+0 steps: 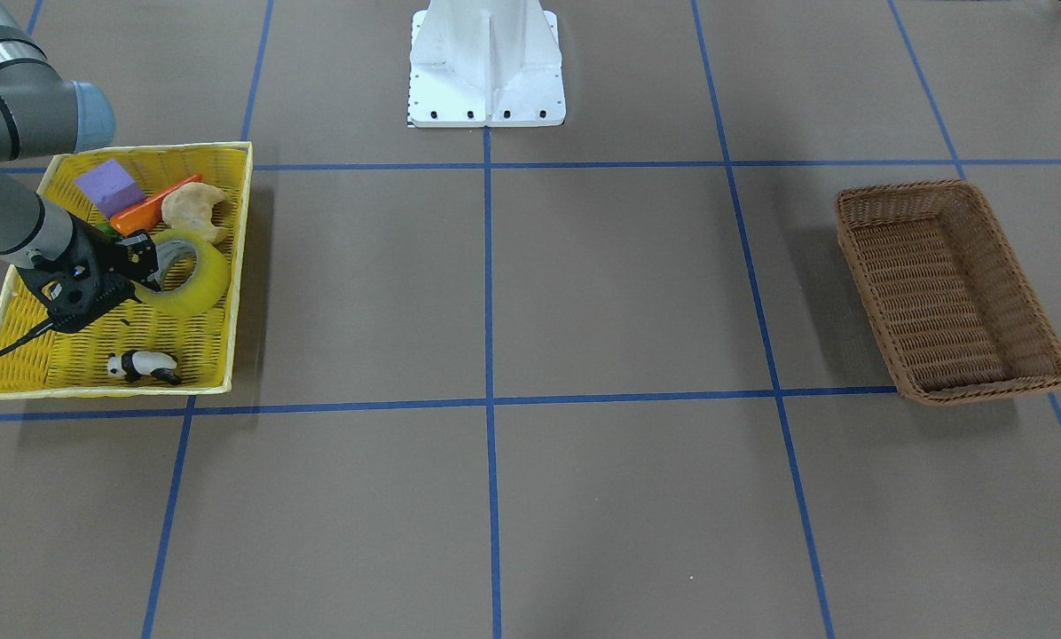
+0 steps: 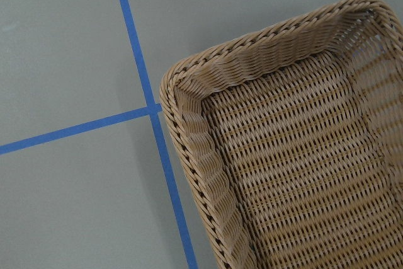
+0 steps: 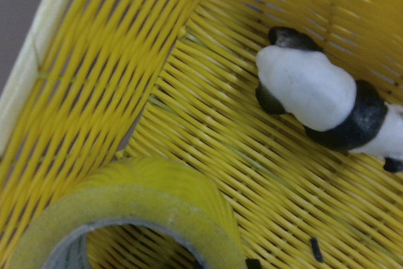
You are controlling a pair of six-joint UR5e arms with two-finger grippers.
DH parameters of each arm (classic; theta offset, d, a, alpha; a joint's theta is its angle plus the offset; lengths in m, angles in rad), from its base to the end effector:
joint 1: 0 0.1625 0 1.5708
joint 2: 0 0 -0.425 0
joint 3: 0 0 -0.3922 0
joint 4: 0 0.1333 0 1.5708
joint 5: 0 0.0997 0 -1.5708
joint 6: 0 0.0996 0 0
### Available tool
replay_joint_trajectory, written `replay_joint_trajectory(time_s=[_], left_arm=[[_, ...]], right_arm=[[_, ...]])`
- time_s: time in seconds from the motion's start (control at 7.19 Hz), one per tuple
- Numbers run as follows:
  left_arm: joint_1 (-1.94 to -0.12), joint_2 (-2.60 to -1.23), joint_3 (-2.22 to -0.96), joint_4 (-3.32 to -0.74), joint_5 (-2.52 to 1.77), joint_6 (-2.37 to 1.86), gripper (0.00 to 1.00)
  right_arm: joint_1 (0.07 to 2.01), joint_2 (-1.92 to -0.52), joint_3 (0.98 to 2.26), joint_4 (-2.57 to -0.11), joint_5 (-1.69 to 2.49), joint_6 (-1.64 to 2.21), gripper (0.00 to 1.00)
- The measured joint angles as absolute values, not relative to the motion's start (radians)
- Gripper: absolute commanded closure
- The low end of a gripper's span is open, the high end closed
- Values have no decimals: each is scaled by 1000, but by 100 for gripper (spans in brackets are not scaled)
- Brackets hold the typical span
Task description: Move tape to another basket
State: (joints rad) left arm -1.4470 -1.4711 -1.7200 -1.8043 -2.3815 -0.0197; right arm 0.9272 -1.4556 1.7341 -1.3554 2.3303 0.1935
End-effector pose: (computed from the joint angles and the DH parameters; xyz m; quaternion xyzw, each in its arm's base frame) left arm -0.0033 -0.4683 0.6040 0.1013 0.3987 0.1029 0.9057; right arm -0.2770 -0.4772 0.4932 0.0613 -0.4207 -0.2893 0.8577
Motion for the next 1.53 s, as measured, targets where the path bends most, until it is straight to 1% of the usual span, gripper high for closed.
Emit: replay_joint_trajectory(time_s=[0.42, 0.7, 0.97, 1.25, 1.53], left_arm=[[-1447, -1471, -1719, -1804, -2400, -20, 2], [-1447, -1472, -1719, -1804, -2401, -20, 2], [-1447, -1475, -1720, -1804, -2402, -21, 2], [-1447, -1477, -1721, -1804, -2403, -21, 2], [-1447, -1477, -1724, -1804, -2408, -23, 2]], right_arm=[[1031, -1413, 1777, -1412, 2472, 198, 100], [1053, -1391, 1801, -1396, 2567, 330, 100], [1021, -1374, 1824, -1216, 2595, 660, 100], [927, -1367, 1822, -958, 2539, 1005, 100], [847, -1345, 1822, -773, 2452, 1284, 100]])
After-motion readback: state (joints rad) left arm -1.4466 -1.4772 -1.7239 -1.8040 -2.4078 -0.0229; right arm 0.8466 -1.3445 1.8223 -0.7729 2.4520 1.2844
